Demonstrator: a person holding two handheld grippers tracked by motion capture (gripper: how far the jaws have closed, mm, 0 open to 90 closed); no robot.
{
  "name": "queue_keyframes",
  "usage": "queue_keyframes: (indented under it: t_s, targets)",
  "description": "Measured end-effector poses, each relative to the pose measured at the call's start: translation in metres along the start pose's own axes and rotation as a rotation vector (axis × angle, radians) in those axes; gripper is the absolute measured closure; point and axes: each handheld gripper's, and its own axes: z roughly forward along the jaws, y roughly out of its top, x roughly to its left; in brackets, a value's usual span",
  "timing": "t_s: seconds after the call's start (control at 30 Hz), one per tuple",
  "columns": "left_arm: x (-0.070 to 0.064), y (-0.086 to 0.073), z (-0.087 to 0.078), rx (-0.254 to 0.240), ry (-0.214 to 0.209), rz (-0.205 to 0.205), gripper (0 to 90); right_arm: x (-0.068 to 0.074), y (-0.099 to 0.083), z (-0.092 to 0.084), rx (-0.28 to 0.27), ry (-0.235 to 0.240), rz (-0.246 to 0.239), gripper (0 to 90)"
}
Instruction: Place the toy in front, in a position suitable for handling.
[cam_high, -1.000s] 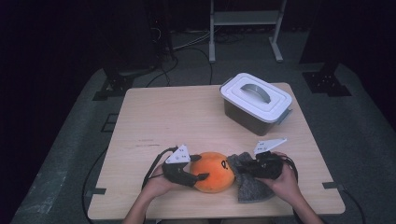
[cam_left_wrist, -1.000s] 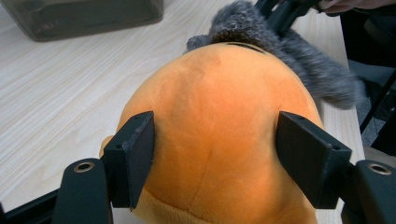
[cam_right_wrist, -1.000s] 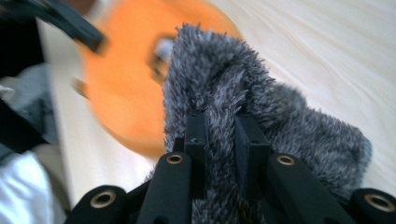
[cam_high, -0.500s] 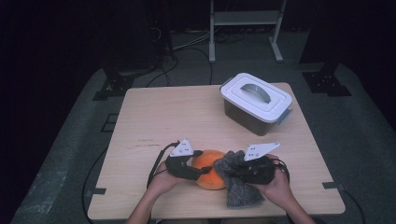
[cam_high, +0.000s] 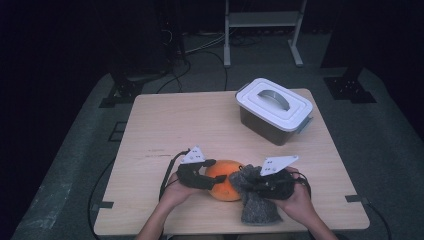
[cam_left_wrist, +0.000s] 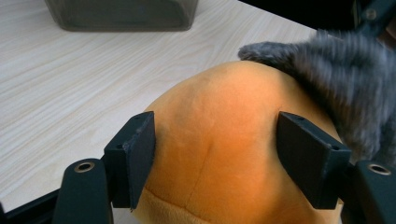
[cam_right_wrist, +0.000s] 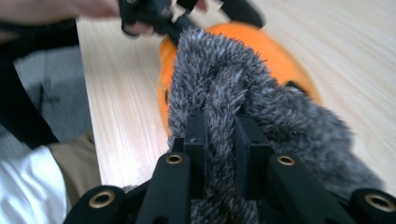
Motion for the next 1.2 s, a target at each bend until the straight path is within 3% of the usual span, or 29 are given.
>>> queue_keyframes:
  t_s: [0.17,0.27,0.3,0.4,0.43,0.47,0.6,0.73,0.77,0.9,0.97,1.03,1.13,1.2]
  targets:
    - [-0.001,-0.001,-0.001,0.001,-0.02,-0.002,29.0,-0.012,-0.009,0.0,0.018,-0.005,0.029,76.6]
    - [-0.003,-0.002,-0.002,-0.001,-0.038,0.038,29.3,-0.024,-0.017,-0.005,0.026,-0.019,0.074,76.6]
    - [-0.003,-0.002,-0.002,-0.001,-0.038,0.038,29.4,-0.027,-0.018,-0.007,0.012,-0.019,0.092,76.6]
    - [-0.01,-0.002,-0.003,0.014,-0.091,0.109,29.4,-0.033,-0.015,-0.016,-0.071,0.012,0.152,76.5]
    - [-0.01,-0.002,-0.003,0.014,-0.091,0.109,29.3,-0.033,-0.015,-0.016,-0.071,0.012,0.152,76.5]
    - [-0.013,-0.001,-0.004,0.019,-0.103,0.135,28.9,-0.033,-0.009,-0.016,-0.106,0.031,0.169,76.5]
    - [-0.016,0.004,-0.008,0.038,-0.126,0.168,20.2,-0.031,-0.01,-0.005,-0.051,0.049,0.155,76.0]
    - [-0.018,0.01,-0.01,0.017,-0.126,0.157,11.4,-0.028,-0.013,-0.003,-0.011,0.085,0.145,75.9]
    - [-0.018,0.01,-0.01,0.017,-0.126,0.157,11.1,-0.028,-0.013,-0.003,-0.011,0.085,0.145,75.9]
    - [-0.026,0.015,-0.008,0.045,-0.059,0.231,9.6,-0.024,-0.015,-0.003,0.019,0.101,0.117,75.9]
    - [-0.026,0.017,-0.011,0.033,-0.038,0.241,9.3,-0.024,-0.015,-0.003,0.023,0.106,0.11,75.9]
    - [-0.026,0.017,-0.011,0.028,-0.033,0.238,9.2,-0.024,-0.015,-0.003,0.032,0.112,0.102,75.9]
    - [-0.026,0.012,-0.007,0.067,-0.039,0.248,10.0,-0.025,-0.016,-0.003,0.039,0.121,0.105,75.9]
    - [-0.026,0.011,-0.006,0.072,-0.041,0.253,15.4,-0.026,-0.016,-0.003,0.042,0.124,0.103,75.8]
